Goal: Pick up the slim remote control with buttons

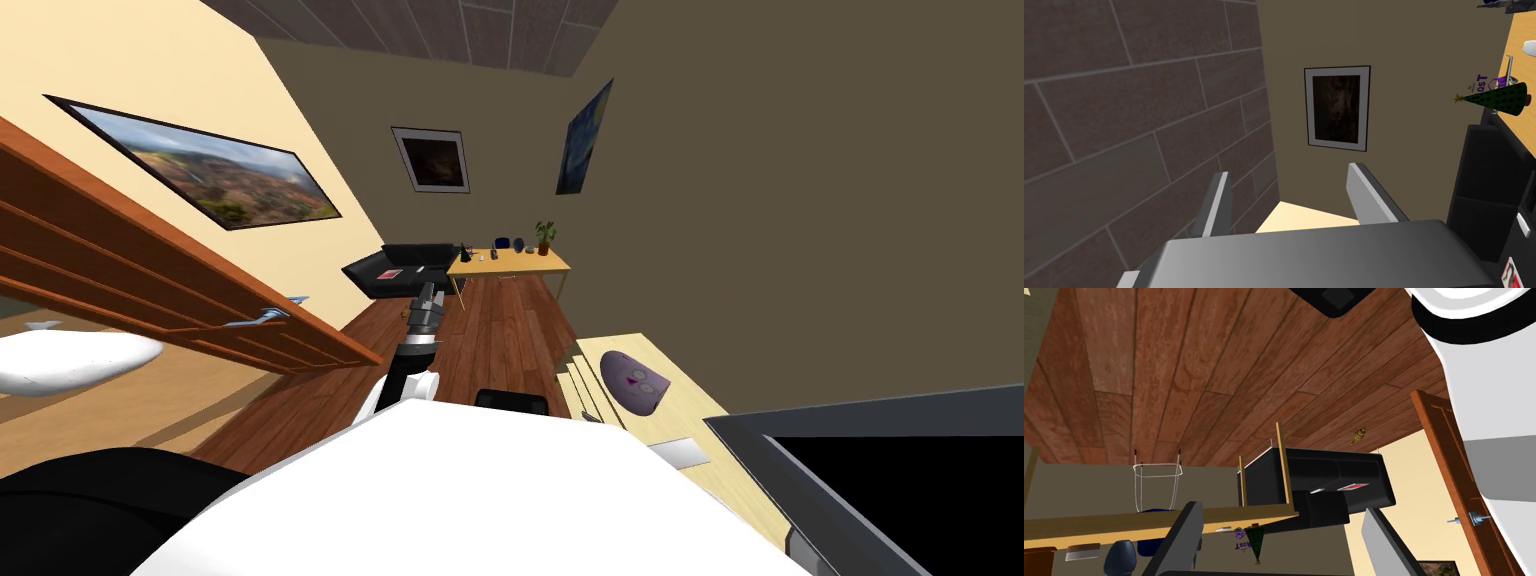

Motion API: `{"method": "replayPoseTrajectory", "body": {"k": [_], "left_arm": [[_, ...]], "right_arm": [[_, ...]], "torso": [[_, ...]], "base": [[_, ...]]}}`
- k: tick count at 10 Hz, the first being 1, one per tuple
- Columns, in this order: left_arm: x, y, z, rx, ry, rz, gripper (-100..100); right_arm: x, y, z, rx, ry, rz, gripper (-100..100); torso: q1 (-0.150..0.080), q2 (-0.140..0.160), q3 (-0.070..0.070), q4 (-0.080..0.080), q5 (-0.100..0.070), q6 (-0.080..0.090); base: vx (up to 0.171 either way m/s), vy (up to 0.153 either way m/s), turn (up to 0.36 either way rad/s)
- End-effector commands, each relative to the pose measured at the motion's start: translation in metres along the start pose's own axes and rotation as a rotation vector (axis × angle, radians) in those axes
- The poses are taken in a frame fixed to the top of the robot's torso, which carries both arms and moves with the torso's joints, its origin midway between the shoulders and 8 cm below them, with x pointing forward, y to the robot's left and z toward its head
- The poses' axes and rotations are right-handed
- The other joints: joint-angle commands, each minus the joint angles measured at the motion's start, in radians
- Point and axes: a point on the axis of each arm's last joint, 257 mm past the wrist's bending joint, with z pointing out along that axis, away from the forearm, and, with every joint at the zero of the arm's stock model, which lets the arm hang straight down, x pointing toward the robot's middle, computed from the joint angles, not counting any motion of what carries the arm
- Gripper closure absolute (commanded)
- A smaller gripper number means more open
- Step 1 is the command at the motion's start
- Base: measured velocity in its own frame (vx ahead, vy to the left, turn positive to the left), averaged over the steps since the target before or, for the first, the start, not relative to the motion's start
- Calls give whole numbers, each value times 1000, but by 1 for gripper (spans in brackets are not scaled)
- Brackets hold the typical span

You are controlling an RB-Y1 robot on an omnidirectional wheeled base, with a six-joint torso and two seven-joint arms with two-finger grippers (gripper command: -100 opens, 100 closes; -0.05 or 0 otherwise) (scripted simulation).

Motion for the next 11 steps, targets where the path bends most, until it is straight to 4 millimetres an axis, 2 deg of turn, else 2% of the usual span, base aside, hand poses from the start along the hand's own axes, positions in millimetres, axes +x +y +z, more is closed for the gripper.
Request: {"method": "replayPoseTrajectory", "body": {"k": [1, 2, 3, 4, 5, 6, 7, 8, 9, 10, 11], "left_arm": [[0, 0, 0, 0, 0, 0, 0], [0, 0, 0, 0, 0, 0, 0], [0, 0, 0, 0, 0, 0, 0], [0, 0, 0, 0, 0, 0, 0], [0, 0, 0, 0, 0, 0, 0], [0, 0, 0, 0, 0, 0, 0], [0, 0, 0, 0, 0, 0, 0], [0, 0, 0, 0, 0, 0, 0], [0, 0, 0, 0, 0, 0, 0], [0, 0, 0, 0, 0, 0, 0], [0, 0, 0, 0, 0, 0, 0]], "right_arm": [[9, 1, -2, -2, 21, -32, -100], [34, -1, -11, -6, 84, -71, -100], [37, -2, -11, -7, 97, -102, -100], [61, -4, -21, -13, 157, -140, -100], [64, -5, -22, -14, 169, -169, -100], [85, -8, -32, -21, 225, -204, -100], [89, -9, -33, -23, 240, -239, -100], [107, -12, -44, -30, 289, -265, -100], [111, -13, -45, -33, 303, -299, -100], [129, -17, -56, -41, 354, -333, -100], [131, -18, -57, -44, 363, -355, -100]], "torso": [[0, 0, 0, 0, 0, 0], [2, 0, 0, 0, 0, 0], [1, -1, 0, 0, 1, -1], [1, -1, 0, 0, 0, 0], [0, 0, 0, 0, 0, 0], [0, 0, 0, 0, 0, 0], [-1, 0, 0, 0, 0, -1], [-1, 0, 0, 0, 0, 0], [-1, 0, 0, 0, 0, -1], [0, 0, 0, 0, 0, 0], [-1, 0, 0, 0, 0, 0]], "base": [[9, -19, -12], [16, -33, 221], [8, -47, 130], [-3, -57, 189], [1, -58, 84], [1, -66, 196], [-2, -61, 119], [-2, -63, 212], [1, -57, 87], [-6, -61, 160], [-8, -59, 86]]}}
